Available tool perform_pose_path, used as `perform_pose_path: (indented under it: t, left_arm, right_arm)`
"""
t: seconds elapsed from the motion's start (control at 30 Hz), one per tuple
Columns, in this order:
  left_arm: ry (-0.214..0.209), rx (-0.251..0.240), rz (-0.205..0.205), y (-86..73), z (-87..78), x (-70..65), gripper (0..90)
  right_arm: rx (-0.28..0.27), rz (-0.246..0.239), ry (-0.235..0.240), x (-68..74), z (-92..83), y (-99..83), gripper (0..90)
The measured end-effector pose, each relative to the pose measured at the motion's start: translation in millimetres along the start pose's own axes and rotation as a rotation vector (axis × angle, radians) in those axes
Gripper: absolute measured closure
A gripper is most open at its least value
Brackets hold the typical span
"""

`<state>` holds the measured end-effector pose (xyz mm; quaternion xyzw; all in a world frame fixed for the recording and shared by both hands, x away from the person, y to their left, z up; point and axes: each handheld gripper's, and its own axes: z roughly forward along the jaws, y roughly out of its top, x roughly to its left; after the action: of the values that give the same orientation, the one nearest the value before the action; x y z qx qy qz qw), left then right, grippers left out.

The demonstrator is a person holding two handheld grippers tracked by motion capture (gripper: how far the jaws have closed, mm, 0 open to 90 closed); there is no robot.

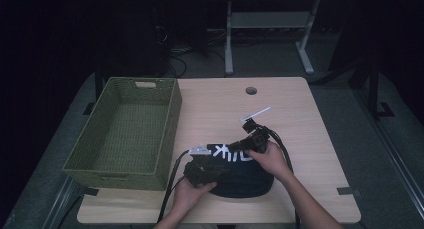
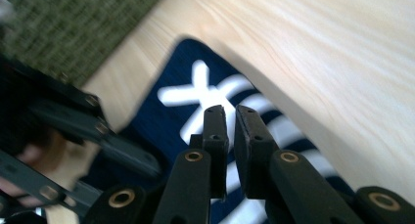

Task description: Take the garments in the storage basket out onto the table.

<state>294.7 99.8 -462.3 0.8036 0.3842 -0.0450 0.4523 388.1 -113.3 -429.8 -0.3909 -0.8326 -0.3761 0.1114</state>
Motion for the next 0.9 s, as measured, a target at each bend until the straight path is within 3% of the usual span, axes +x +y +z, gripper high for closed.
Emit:
perform_pose_path:
  t: [0.23,0.47,0.53,0.7,0.9]
  left_arm:
    - [0.0,-0.001,0.003,-1.5,0.0,0.0,67.2]
    - [-0.004,-0.004,-0.001,-3.0,0.5,0.2,67.2]
    - [-0.004,-0.005,-0.002,-3.0,0.7,0.3,67.2]
    - [-0.005,-0.009,-0.007,-3.4,0.8,0.3,67.1]
    - [-0.005,-0.011,-0.009,-3.6,1.0,0.9,67.1]
  right_arm:
    - [0.034,-0.012,0.022,15.9,28.4,23.1,81.2]
    - [0.133,-0.008,-0.033,15.7,54.7,24.9,81.7]
    - [0.139,0.007,-0.035,13.9,57.4,23.9,82.2]
    - [0.112,-0.015,-0.031,18.0,48.4,24.7,79.6]
    - [0.003,0.015,0.019,13.0,11.7,11.5,78.7]
